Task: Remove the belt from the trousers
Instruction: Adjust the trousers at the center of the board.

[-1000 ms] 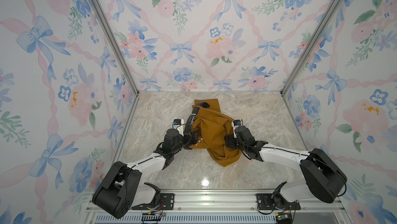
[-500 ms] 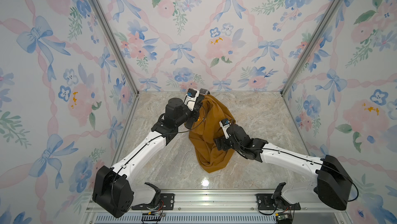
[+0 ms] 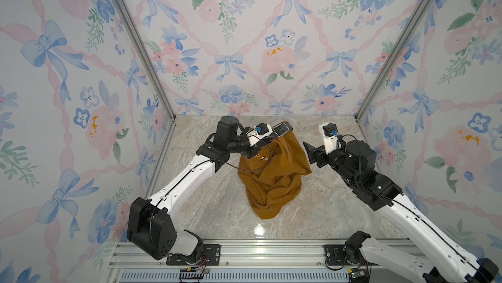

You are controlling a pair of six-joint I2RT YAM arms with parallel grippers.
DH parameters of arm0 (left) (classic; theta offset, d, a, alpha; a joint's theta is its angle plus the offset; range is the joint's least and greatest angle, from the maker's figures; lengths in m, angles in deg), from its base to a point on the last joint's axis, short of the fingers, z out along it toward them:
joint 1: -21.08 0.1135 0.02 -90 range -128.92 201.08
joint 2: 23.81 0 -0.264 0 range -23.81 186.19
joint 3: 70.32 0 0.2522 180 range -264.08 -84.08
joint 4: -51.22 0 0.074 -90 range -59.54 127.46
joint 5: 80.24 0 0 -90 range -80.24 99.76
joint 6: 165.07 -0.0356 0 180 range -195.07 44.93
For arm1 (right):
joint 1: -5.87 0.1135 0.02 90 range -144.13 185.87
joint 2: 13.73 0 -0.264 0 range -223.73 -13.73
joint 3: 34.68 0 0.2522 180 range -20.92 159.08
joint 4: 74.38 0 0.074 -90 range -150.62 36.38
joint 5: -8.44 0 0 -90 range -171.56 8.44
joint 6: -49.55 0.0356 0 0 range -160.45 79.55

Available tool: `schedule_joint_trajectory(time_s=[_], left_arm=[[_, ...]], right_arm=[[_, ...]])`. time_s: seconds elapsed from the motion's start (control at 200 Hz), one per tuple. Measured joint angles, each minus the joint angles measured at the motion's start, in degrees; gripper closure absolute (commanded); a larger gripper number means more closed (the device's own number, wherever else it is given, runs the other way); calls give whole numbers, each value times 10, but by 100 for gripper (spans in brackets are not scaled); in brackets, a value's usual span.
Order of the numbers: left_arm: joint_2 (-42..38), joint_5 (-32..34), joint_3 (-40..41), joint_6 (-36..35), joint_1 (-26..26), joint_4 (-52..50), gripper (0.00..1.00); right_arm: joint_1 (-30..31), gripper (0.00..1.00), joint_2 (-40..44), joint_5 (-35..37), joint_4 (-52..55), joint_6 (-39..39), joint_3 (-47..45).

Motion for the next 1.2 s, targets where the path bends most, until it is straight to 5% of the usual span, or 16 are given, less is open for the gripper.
schedule_joint_trajectory(time_s=[0.235,0.675,0.955,1.125,1.2], left_arm=[[0,-41,27,18,0,0,100],[0,-84,30,60,1,0,100],[-14,-59,42,82,1,13,85],[-31,-38,47,81,7,31,81],[-31,-35,47,77,9,32,66]], right_arm=[[61,9,-37,13,-61,-130,-85],[60,9,-172,65,-189,-290,-20],[50,57,-256,63,-206,-301,74],[51,100,-287,53,-204,-256,119],[57,100,-294,52,-207,-246,123]])
